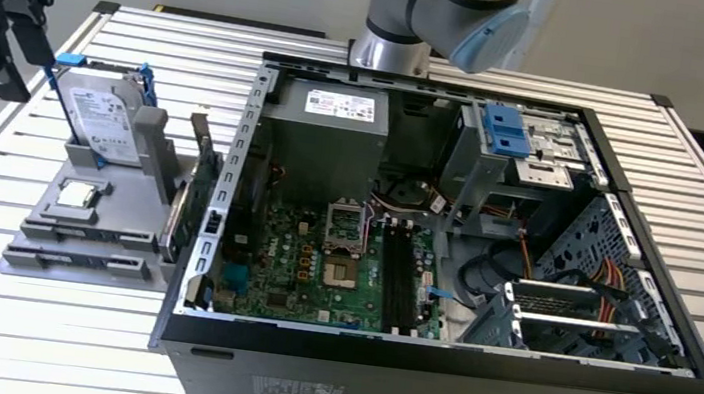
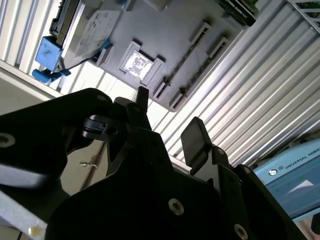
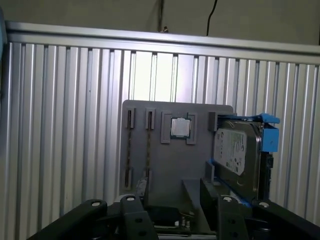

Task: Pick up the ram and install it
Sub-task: 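Pick up the ram and move it above insertion slot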

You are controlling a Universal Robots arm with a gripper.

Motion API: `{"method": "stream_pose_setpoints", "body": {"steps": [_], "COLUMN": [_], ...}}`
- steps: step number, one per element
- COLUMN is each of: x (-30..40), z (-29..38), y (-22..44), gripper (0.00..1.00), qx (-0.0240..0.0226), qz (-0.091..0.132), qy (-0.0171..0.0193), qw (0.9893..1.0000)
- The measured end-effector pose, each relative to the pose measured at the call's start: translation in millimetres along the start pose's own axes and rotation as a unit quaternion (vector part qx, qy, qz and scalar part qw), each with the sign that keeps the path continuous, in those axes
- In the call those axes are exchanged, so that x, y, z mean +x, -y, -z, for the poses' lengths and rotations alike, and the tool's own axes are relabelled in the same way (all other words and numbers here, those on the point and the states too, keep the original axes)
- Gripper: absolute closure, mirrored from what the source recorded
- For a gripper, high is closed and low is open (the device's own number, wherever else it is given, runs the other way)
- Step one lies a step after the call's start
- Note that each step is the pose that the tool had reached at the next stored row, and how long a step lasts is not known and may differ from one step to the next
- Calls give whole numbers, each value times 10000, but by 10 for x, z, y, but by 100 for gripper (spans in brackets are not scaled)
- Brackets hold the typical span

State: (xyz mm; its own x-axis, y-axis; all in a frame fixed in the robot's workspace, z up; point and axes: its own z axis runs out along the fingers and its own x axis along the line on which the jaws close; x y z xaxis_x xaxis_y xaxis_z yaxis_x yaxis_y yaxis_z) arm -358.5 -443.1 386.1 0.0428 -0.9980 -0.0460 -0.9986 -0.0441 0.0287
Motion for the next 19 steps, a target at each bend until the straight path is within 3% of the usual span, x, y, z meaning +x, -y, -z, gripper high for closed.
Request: {"method": "stream_pose_setpoints", "body": {"steps": [12,19], "x": [31,33], "z": [-117,-145], "y": [11,12], "gripper": [0,0], "qx": [1,1], "qz": [-27,-28], "qy": [0,1], "qw": [10000,10000]}}
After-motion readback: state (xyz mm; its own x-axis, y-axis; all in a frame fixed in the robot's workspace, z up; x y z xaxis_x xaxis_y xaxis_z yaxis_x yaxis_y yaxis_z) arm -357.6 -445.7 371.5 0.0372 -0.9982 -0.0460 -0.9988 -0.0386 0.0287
